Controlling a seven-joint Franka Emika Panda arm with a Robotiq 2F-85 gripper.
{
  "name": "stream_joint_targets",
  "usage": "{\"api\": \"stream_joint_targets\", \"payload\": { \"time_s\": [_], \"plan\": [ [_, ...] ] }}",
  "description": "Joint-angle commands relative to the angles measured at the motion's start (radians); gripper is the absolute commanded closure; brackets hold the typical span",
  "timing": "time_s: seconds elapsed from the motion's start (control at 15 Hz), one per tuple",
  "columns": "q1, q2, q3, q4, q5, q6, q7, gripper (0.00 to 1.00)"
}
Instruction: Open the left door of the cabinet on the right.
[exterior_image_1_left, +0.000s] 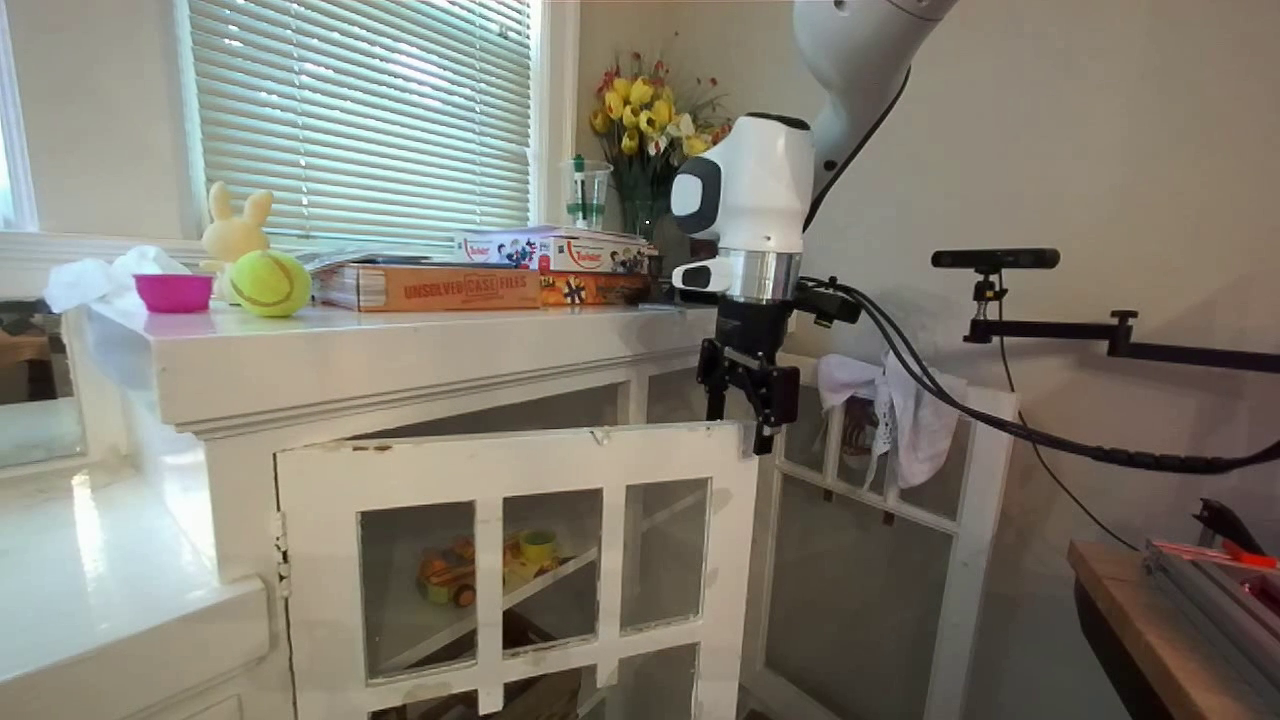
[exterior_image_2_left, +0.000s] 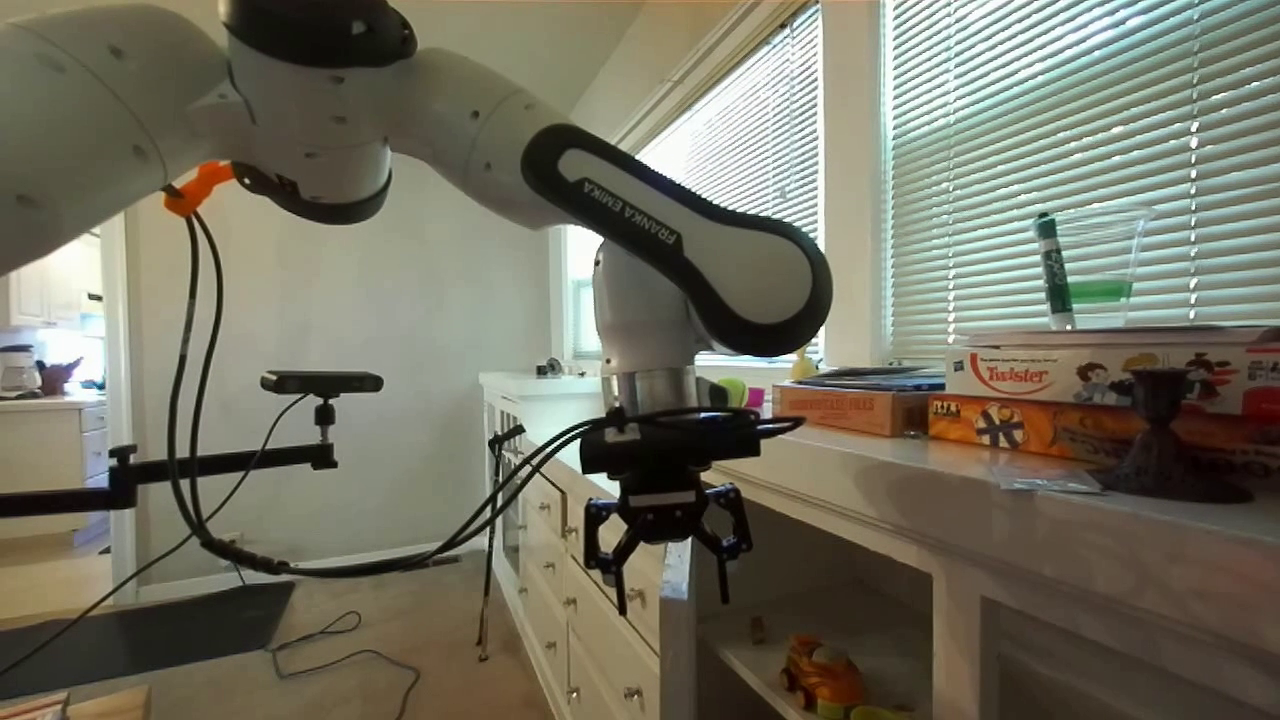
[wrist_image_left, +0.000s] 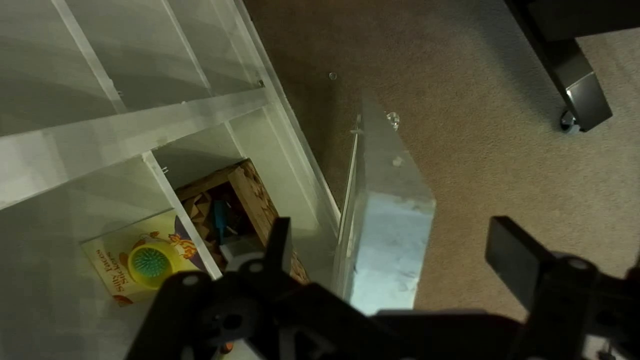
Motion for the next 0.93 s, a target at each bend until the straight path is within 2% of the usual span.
{"api": "stream_joint_targets", "payload": {
  "time_s": [0.0, 0.87],
  "plan": [
    [-0.026, -0.018, 0.039, 0.006, -0.039, -0.013, 0.027, 0.0],
    [-0.04, -0.018, 0.057, 0.006, -0.045, -0.013, 0.028, 0.0]
  ]
}}
